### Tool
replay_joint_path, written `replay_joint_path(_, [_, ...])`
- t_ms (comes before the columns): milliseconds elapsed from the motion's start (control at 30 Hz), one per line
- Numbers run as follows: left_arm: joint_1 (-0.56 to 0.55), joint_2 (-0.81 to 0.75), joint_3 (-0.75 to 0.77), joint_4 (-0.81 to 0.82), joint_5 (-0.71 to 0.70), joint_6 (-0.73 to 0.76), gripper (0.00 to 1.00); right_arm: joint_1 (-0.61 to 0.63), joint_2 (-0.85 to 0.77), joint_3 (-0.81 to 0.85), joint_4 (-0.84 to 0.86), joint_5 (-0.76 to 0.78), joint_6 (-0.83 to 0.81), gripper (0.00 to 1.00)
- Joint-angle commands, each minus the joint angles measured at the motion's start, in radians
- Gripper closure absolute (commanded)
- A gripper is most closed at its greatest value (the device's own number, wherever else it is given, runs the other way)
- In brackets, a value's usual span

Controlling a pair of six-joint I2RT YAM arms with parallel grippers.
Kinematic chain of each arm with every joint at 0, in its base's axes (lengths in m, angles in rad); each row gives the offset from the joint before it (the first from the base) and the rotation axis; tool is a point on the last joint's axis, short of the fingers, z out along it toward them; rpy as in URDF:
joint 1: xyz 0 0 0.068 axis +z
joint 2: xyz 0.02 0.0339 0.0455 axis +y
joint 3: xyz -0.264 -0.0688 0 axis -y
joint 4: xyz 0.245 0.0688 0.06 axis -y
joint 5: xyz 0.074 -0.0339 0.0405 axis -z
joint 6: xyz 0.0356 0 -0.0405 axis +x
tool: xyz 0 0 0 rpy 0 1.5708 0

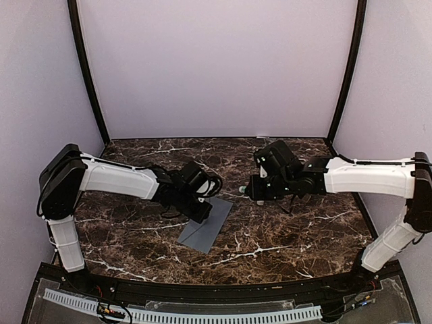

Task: Place the letter into the envelope and seal it
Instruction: Seal the envelope flap on the envelope.

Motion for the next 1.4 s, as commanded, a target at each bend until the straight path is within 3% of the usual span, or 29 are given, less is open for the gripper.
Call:
replay_joint_path(0, [0.006,-0.002,0.032,-0.013,0.012,0.023,0.95,-0.007,-0.032,-0.015,0.039,0.008,0.018,0.96])
replay_joint_path(400, [0.006,0.013,0.007,-0.001,0.003,-0.003,0.96,-0.007,-0.031,-0.017,0.038,0.006,0.019,0.96])
replay_joint_path(900, [0.006,0.049,-0.08,0.069,0.107,-0.058,0.96,-0.007,-0.03,-0.021,0.04,0.005,0.022,0.96])
replay_joint_path(1367, [0.006,0.127,-0.059,-0.055,0.031,-0.041,0.96,-0.007,-0.039,-0.028,0.04,0.007,0.025,0.96])
